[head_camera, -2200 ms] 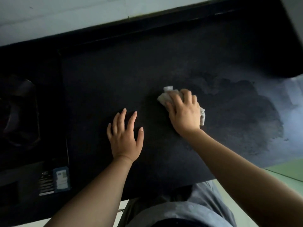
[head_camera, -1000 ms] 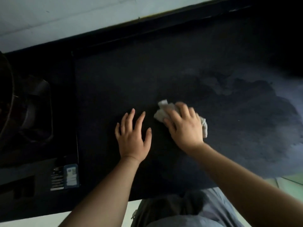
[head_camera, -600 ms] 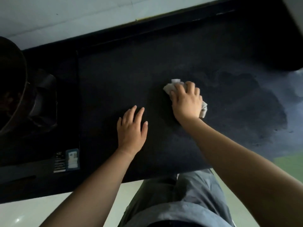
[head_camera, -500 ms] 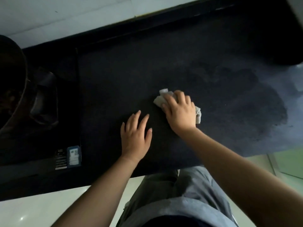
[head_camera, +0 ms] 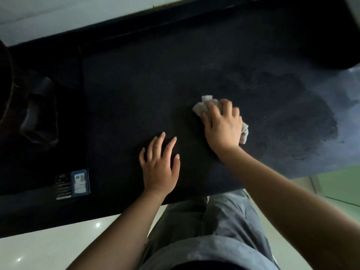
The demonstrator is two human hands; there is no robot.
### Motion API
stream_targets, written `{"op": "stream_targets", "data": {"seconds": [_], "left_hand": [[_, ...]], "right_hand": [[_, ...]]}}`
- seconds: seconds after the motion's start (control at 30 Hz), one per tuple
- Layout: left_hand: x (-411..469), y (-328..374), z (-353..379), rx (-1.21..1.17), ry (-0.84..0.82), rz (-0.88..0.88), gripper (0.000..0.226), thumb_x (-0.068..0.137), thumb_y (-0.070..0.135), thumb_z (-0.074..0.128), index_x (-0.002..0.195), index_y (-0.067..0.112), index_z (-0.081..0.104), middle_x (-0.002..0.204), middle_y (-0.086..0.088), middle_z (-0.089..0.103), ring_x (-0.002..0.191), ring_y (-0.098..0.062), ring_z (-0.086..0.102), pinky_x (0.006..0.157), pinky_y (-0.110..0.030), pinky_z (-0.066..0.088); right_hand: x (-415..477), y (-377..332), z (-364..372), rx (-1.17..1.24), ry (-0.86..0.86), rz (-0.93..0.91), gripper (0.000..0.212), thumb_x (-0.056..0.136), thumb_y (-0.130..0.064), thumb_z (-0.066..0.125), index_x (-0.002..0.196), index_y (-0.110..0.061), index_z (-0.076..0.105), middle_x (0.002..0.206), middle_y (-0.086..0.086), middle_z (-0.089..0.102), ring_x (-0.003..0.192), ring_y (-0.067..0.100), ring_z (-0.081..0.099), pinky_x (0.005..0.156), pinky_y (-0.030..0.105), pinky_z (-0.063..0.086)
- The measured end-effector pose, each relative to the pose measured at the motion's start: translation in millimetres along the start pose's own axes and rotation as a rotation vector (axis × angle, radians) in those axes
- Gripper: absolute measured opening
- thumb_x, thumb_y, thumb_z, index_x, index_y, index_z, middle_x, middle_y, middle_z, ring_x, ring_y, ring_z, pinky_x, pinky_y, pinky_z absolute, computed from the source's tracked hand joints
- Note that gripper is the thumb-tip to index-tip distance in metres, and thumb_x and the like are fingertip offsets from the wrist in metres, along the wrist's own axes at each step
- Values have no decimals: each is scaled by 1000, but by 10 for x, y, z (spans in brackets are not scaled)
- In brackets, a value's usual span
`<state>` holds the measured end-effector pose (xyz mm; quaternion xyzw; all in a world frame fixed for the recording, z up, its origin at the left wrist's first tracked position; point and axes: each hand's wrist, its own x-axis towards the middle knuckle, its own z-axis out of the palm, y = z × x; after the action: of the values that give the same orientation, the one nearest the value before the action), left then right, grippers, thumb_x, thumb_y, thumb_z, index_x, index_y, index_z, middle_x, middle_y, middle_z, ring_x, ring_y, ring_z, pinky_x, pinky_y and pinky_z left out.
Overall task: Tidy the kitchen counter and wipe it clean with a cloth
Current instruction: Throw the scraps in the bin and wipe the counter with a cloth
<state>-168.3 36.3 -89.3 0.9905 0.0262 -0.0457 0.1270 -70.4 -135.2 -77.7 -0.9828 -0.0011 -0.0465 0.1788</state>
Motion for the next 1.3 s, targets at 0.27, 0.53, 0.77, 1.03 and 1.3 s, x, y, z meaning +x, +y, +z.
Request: {"op": "stream_targets", "data": {"seconds": [0.27,0.53,0.77,1.03,1.3], "left_hand": [[10,-1,11,-22,7,-13,46,89,40,43,134,32,44,149,-1,37,135,-23,35,105,-53,24],[8,8,5,-15,8,-9,45,90,40,39,134,31,44,149,-1,37,136,-22,32,105,-53,25],[-13,157,-66,-15,-26,-68,48,91,38,34,135,24,46,150,-6,37,136,-30,35,104,-58,31],[-333,1007,106,3,-58,-316,58,89,46,30,140,20,39,151,-7,35,137,-29,33,106,-58,26],[-403,1372,283,-10,-27,-468,64,89,51,24,145,20,29,155,-9,23,143,-31,18,108,-60,17]], "right_hand": [[-389,356,-182,-25,-31,-63,35,90,-36,49,120,-20,56,122,15,52,96,37,51,76,43,43],[-143,65,-50,2,-75,-78,35,90,-35,51,122,-22,54,126,15,49,100,37,50,77,44,43],[-497,859,-384,-15,-72,-173,37,89,-40,44,118,-20,57,121,15,54,97,36,52,77,43,45],[321,1152,-439,11,-1,211,36,93,-35,44,124,-18,51,134,17,42,110,40,42,84,47,36],[-7,1570,-627,59,-171,-387,34,90,-38,50,119,-21,56,122,12,53,98,34,52,74,40,43]]}}
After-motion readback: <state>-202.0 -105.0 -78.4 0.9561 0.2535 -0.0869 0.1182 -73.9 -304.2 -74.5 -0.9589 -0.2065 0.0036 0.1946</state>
